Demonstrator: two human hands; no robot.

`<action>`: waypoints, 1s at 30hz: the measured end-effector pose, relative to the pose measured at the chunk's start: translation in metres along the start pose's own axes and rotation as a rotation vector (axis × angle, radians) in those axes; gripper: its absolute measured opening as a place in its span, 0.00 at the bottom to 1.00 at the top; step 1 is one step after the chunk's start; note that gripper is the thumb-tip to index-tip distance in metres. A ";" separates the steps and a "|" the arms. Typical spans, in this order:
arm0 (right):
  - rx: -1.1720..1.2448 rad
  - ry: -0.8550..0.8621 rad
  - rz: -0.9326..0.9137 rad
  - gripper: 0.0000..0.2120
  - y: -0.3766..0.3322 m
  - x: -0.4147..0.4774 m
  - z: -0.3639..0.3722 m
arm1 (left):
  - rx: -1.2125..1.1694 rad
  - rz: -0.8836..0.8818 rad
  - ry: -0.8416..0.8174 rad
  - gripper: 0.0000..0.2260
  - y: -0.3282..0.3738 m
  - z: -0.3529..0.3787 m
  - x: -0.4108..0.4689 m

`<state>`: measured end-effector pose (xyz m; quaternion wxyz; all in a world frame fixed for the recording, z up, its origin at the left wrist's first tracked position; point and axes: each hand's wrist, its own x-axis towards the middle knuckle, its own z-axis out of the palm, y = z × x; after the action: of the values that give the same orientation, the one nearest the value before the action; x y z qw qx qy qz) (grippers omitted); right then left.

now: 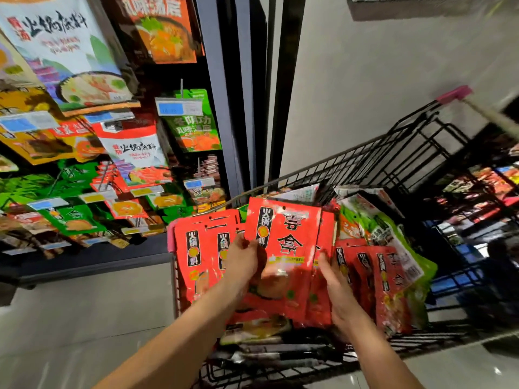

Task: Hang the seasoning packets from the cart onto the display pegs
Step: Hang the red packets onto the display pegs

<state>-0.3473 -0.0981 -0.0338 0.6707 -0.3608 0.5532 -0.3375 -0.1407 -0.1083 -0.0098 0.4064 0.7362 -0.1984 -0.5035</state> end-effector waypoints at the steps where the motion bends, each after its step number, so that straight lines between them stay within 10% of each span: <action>1: -0.030 -0.022 -0.024 0.18 0.000 -0.002 0.001 | -0.008 -0.008 0.014 0.03 -0.005 0.006 0.001; 14: -0.101 0.078 -0.064 0.44 0.014 0.015 0.006 | -0.210 -0.108 -0.062 0.05 -0.010 0.004 -0.005; 20: -0.052 0.074 -0.036 0.50 0.014 0.017 0.004 | 0.163 -0.038 0.333 0.11 -0.050 -0.076 -0.015; 30: -0.091 0.071 -0.058 0.43 0.006 0.008 0.011 | 0.083 -0.169 -0.021 0.12 -0.046 -0.078 -0.008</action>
<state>-0.3353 -0.1006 -0.0416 0.6236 -0.3946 0.5806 -0.3439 -0.0789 -0.0441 -0.0294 0.3296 0.7611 -0.1608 -0.5350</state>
